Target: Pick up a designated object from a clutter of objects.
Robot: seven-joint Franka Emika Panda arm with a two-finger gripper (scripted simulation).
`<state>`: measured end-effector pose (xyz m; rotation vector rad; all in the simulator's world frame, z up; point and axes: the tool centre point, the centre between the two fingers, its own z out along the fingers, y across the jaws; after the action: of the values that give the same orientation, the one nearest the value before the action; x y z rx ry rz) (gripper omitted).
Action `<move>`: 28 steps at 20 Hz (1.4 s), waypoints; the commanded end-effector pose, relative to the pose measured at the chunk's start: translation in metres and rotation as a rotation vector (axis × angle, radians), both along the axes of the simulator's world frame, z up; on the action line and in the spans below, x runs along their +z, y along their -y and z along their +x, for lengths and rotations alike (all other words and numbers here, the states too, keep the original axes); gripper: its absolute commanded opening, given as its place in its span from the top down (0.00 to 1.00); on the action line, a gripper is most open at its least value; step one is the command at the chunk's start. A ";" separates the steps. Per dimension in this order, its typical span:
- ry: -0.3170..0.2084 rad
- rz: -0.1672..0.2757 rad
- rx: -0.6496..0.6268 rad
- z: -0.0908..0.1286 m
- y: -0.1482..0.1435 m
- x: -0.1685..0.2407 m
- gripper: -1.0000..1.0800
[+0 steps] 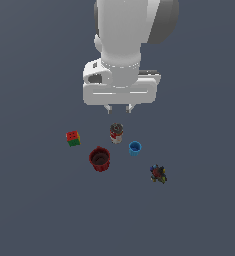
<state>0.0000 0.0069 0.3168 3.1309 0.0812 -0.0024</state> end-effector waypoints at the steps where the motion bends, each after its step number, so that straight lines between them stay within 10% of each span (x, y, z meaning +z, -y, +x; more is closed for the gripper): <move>1: 0.000 0.007 -0.016 0.002 0.002 -0.006 0.38; 28: 0.044 0.135 -0.622 0.026 0.109 -0.200 0.38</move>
<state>0.0263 -0.0974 0.1240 3.1423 -0.8790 0.0632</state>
